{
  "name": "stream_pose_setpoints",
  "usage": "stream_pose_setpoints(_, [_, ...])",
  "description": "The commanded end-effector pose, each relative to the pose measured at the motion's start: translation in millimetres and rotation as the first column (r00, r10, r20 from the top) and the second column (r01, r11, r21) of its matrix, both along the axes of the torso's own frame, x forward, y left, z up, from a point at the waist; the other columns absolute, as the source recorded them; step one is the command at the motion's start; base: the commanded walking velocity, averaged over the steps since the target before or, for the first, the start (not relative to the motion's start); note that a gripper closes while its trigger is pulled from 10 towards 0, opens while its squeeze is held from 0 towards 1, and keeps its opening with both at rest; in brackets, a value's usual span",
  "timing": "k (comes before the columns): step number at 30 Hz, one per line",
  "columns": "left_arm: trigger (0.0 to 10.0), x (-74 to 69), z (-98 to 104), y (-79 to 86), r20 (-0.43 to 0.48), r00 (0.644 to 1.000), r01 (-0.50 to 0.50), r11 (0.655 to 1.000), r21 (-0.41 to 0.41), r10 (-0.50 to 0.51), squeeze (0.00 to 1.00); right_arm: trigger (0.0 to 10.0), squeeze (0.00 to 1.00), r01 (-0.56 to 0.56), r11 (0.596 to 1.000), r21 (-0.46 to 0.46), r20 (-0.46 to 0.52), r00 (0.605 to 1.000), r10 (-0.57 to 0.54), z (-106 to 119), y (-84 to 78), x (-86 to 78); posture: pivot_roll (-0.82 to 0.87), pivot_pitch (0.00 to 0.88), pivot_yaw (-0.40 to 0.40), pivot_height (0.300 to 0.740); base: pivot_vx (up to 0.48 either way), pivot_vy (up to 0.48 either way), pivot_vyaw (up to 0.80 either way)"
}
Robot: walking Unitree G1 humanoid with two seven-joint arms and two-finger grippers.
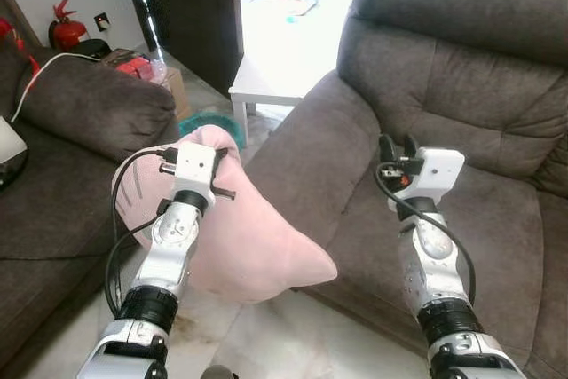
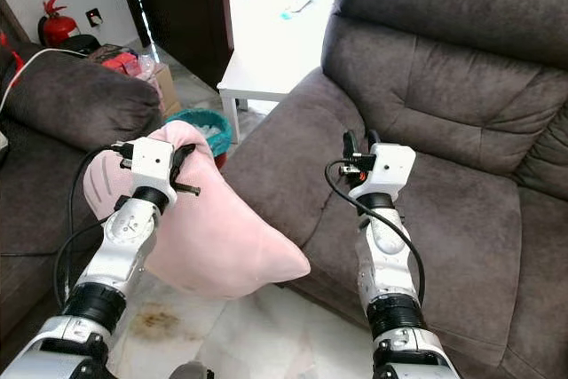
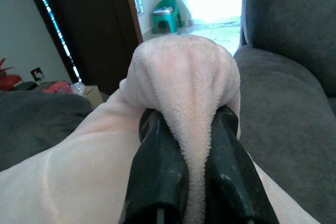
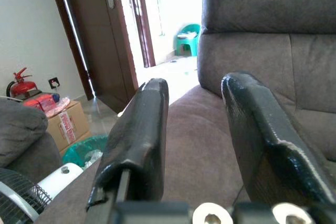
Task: Move the pillow to the sofa from floor
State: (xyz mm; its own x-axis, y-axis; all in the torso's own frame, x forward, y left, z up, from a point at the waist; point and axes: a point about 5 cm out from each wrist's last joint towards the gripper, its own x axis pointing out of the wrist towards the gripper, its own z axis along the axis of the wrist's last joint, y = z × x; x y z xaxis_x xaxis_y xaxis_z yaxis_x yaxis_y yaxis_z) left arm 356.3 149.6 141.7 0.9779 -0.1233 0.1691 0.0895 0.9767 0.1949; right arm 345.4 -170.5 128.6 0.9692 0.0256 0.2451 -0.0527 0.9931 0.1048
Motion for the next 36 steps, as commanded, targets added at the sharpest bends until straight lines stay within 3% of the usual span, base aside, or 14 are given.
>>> stream_pose_setpoints(1, [10.0,6.2,32,-2.7,0.146,0.989,0.007,1.000,-0.011,-0.005,0.00,10.0,0.00,0.021,1.000,0.007,0.017,1.000,-0.021,4,-4.5,1.9,0.09,0.000,0.006,0.694,0.000,0.000,0.00])
stream_pose_setpoints(7, [10.0,6.1,35,-5.4,0.164,0.986,0.032,0.999,-0.004,-0.031,0.00,10.0,0.00,0.044,0.999,0.007,0.017,0.999,-0.044,2,-6.7,0.3,0.08,0.000,0.030,0.694,0.000,0.000,0.00])
stream_pose_setpoints(14, [10.0,2.8,28,3.1,0.165,0.986,0.010,1.000,-0.005,-0.009,0.00,10.0,0.00,0.071,0.997,0.016,-0.082,0.994,-0.070,-29,-12.2,-12.5,0.11,0.000,0.024,0.694,0.000,0.000,0.00])
stream_pose_setpoints(16, [10.0,-1.5,21,7.4,0.157,0.987,-0.012,1.000,-0.009,0.013,0.00,10.0,0.00,0.067,0.998,0.009,-0.086,0.994,-0.066,-36,-14.4,-19.3,0.11,0.000,0.019,0.694,0.000,0.000,0.00])
stream_pose_setpoints(18, [10.0,-16.2,9,12.1,0.171,0.985,-0.021,0.999,0.046,0.013,0.00,10.0,0.00,0.053,0.998,-0.020,-0.071,0.996,-0.055,-46,-17.8,-35.8,0.12,0.000,-0.002,0.694,0.000,0.000,0.00])
stream_pose_setpoints(21, [10.0,-25.9,3,14.1,0.180,0.984,-0.032,0.996,0.085,0.016,0.00,10.0,0.00,0.069,0.997,-0.018,-0.077,0.995,-0.071,-52,-23.2,-47.5,0.14,0.000,-0.020,0.694,0.000,0.000,0.00])
stream_pose_setpoints(22, [10.0,-39.7,-5,18.7,0.188,0.982,-0.056,0.990,0.127,0.031,0.00,10.0,0.00,0.109,0.994,-0.027,-0.094,0.989,-0.111,-62,-30.8,-64.5,0.14,0.000,-0.031,0.694,0.000,0.000,0.00])
stream_pose_setpoints(23, [10.0,-44.6,-7,20.0,0.193,0.981,-0.065,0.988,0.140,0.037,0.00,10.0,0.00,0.123,0.992,-0.031,-0.097,0.987,-0.125,-65,-33.7,-70.5,0.14,0.000,-0.035,0.694,0.000,0.000,0.00])
stream_pose_setpoints(26, [10.0,-61.3,-26,33.8,0.136,0.986,-0.110,0.986,0.122,0.093,0.00,10.0,0.00,0.147,0.987,-0.066,-0.098,0.983,-0.153,-71,-41.4,-94.9,0.11,0.000,-0.046,0.694,0.000,0.000,0.00])
stream_pose_setpoints(36, [10.0,-65.0,-29,40.6,0.102,0.990,-0.112,0.986,0.122,0.100,0.00,10.0,0.00,0.179,0.981,-0.072,-0.064,0.981,-0.184,-55,-50.1,-98.7,0.09,0.000,-0.040,0.694,0.000,0.000,0.00])
